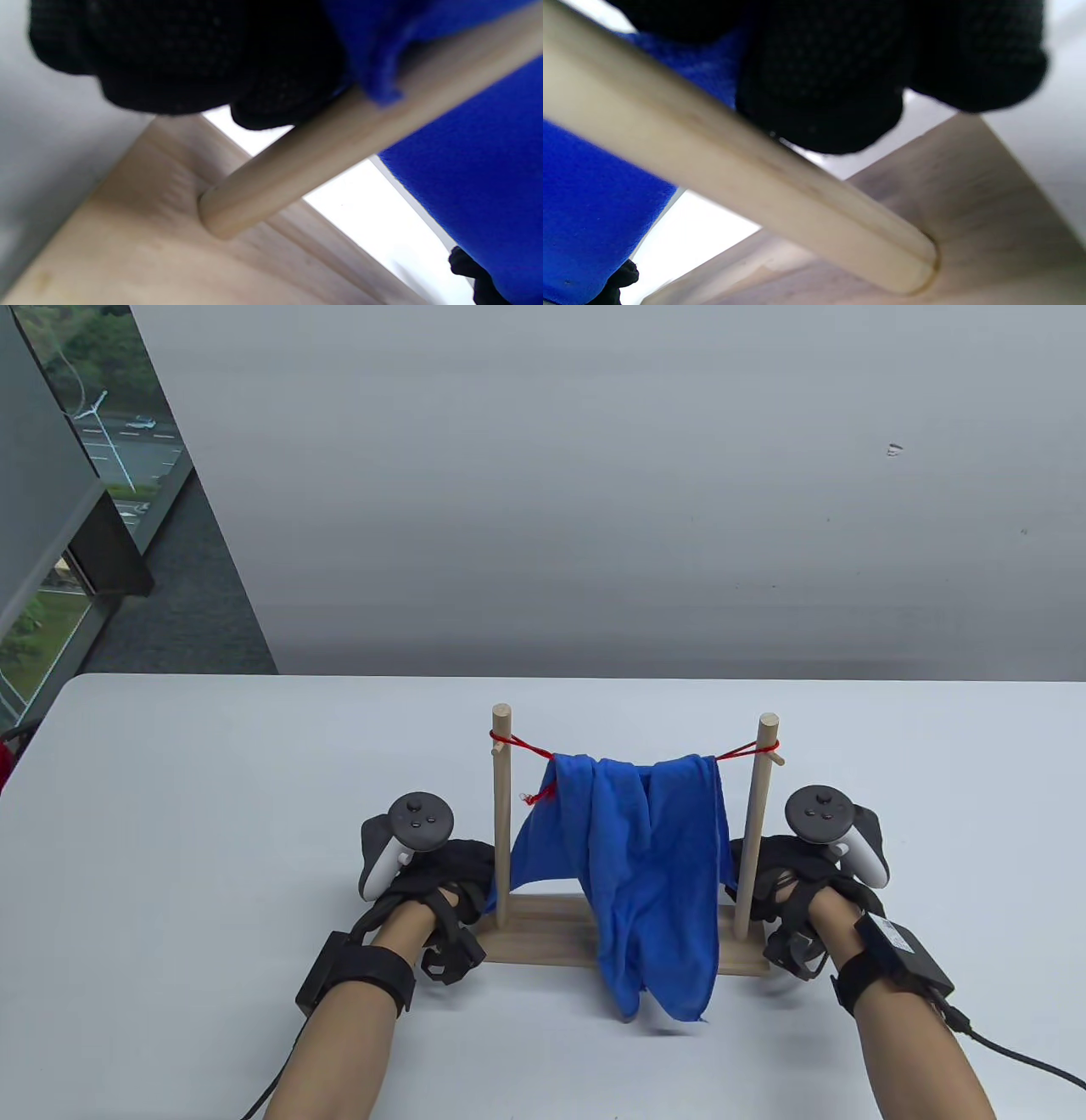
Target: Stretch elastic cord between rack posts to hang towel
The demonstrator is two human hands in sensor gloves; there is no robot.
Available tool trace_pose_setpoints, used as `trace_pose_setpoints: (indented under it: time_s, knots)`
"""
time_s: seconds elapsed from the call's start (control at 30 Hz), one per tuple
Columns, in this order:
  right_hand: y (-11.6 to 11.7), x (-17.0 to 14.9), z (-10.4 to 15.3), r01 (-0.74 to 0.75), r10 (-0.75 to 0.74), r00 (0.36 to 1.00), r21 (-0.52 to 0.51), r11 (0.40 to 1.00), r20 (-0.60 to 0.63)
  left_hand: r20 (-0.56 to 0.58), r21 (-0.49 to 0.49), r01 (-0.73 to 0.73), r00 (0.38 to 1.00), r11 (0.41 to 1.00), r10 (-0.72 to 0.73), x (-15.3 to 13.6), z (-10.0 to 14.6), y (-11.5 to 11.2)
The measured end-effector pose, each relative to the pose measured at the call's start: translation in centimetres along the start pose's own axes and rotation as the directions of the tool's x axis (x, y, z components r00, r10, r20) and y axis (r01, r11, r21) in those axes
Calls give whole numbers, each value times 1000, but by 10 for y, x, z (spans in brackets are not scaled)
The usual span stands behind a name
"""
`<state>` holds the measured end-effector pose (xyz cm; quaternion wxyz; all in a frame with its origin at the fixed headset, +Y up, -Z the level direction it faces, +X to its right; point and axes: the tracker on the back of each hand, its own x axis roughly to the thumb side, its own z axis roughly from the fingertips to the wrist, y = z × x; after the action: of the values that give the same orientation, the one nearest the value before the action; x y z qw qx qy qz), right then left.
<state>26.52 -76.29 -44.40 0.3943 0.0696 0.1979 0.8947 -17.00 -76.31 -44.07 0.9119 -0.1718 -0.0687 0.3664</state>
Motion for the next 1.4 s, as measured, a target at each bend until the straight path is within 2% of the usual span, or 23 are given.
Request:
trace_pose_setpoints:
  time_s: [0.27, 0.37, 0.5, 0.63, 0.7, 0.73, 0.8, 1.0, 1.17, 1.4]
  knots:
    - [6, -14, -7, 50, -48, 998, 36, 998, -37, -48, -13, 2, 999, 1000, -3, -8, -5, -6]
    - [7, -13, -8, 87, -85, 996, 53, 995, -26, -83, -20, -81, 993, 997, 79, -14, -6, -8]
    - [5, -8, -5, 58, -58, 998, 55, 997, -3, -64, -45, -110, 992, 993, 107, -13, -6, -4]
    - [2, -5, -1, 56, -57, 998, 54, 997, 20, -63, -117, -196, 980, 974, 190, -12, -4, -1]
    - [-1, -4, 2, 76, -77, 997, 29, 997, 26, -93, -162, -286, 957, 945, 274, -12, 0, 4]
    - [-4, -5, 5, 88, -88, 995, 6, 996, 37, -93, -151, -342, 939, 928, 331, -12, 3, 9]
    - [-9, -7, 10, 108, -107, 993, -15, 994, 47, -68, -99, -364, 931, 926, 359, -14, 10, 19]
    - [-27, -11, 29, 214, -203, 975, -135, 967, 95, 20, 52, -323, 946, 945, 322, -12, 34, 49]
    - [-45, -5, 50, 213, -181, 974, -278, 937, 136, 83, 164, -192, 980, 968, 180, -4, 59, 68]
    - [-62, 15, 90, -8, 62, 991, -417, 909, 118, 128, 319, 21, 990, 948, -65, 11, 104, 80]
